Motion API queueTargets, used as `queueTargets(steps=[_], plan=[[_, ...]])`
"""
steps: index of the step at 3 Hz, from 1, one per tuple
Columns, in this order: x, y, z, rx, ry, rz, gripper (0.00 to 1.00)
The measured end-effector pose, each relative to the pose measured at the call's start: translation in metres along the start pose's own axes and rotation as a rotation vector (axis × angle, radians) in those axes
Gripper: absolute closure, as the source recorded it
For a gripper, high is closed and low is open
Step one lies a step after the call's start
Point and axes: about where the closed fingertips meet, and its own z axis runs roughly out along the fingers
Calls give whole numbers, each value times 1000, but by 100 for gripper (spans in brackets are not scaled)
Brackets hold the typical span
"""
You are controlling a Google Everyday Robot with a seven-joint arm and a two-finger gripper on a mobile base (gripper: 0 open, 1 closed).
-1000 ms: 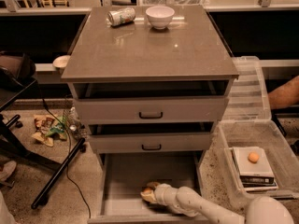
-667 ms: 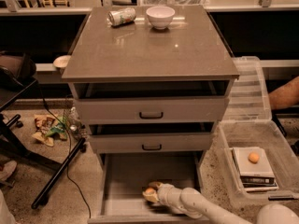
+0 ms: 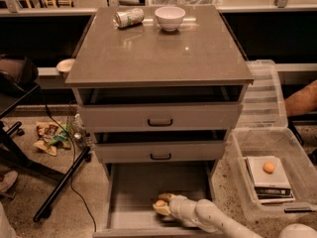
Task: Pick orange from bottom drawer and place on counter
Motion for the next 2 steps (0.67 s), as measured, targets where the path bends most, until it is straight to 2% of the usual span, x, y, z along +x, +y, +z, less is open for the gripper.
queueTargets(steps=[1, 2], plan=[[-20, 0, -14, 7, -35, -26, 100], [-74, 3, -49, 8, -93, -122, 100]])
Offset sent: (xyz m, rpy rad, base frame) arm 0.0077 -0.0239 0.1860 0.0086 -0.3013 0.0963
